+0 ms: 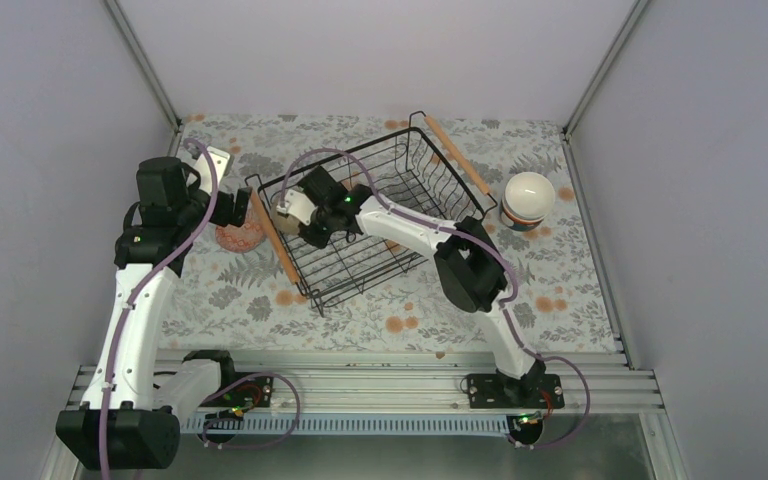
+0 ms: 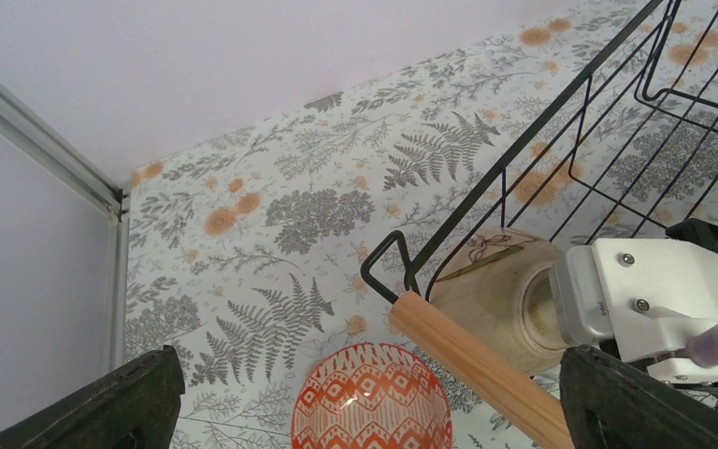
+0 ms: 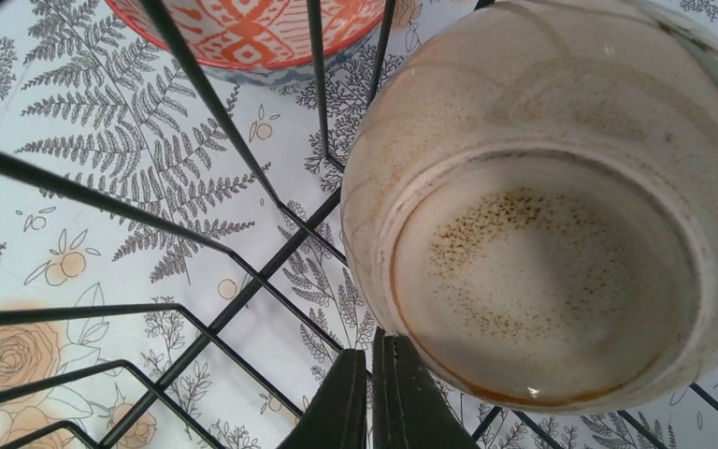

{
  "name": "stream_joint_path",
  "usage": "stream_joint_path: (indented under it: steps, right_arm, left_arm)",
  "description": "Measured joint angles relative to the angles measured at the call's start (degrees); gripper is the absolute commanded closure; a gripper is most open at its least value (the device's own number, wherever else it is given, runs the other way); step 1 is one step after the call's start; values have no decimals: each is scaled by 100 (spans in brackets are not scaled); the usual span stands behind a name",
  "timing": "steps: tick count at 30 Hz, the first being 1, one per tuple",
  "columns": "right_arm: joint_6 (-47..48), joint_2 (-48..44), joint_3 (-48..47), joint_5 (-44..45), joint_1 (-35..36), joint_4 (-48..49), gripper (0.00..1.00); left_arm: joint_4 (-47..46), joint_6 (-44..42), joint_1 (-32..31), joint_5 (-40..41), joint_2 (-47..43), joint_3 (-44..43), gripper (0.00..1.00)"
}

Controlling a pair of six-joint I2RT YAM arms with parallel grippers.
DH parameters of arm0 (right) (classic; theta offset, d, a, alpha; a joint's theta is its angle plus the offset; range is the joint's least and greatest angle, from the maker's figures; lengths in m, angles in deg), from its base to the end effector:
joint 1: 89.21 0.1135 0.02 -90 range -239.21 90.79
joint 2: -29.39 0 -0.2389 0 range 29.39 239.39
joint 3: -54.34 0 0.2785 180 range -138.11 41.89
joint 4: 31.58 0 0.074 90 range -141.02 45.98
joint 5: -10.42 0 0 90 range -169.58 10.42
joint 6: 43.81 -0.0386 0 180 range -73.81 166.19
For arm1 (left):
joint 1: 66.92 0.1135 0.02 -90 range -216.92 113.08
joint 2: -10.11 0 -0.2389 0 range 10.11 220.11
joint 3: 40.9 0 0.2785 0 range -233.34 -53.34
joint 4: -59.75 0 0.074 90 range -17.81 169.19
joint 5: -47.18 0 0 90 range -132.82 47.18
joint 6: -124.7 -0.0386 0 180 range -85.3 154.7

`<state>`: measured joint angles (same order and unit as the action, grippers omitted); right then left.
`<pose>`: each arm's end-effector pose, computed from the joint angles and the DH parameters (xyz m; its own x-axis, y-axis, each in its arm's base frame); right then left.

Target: Unload the bowls from the dish rack

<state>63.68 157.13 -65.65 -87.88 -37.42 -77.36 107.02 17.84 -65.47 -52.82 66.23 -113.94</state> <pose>0.3104 0.4033 0.1746 -0.2248 -0.7663 -0.6018 -0.9417 0.3296 -0.0679 0.2500 -0.0004 0.3363 -0.4472 0.2744 -0.8513 0.2660 0.9495 0.1663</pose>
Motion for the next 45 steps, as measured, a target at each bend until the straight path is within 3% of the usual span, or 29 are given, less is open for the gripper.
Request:
stream_joint_path:
  steps: [35,45]
  right_arm:
    - [256,-262,354,710,-7,999,96]
    - [271,-280,835,645,26,1272,96]
  left_arm:
    - [-2,4,105,-120,-125,94,0]
    - [-2,2,107,-127,-129,94,0]
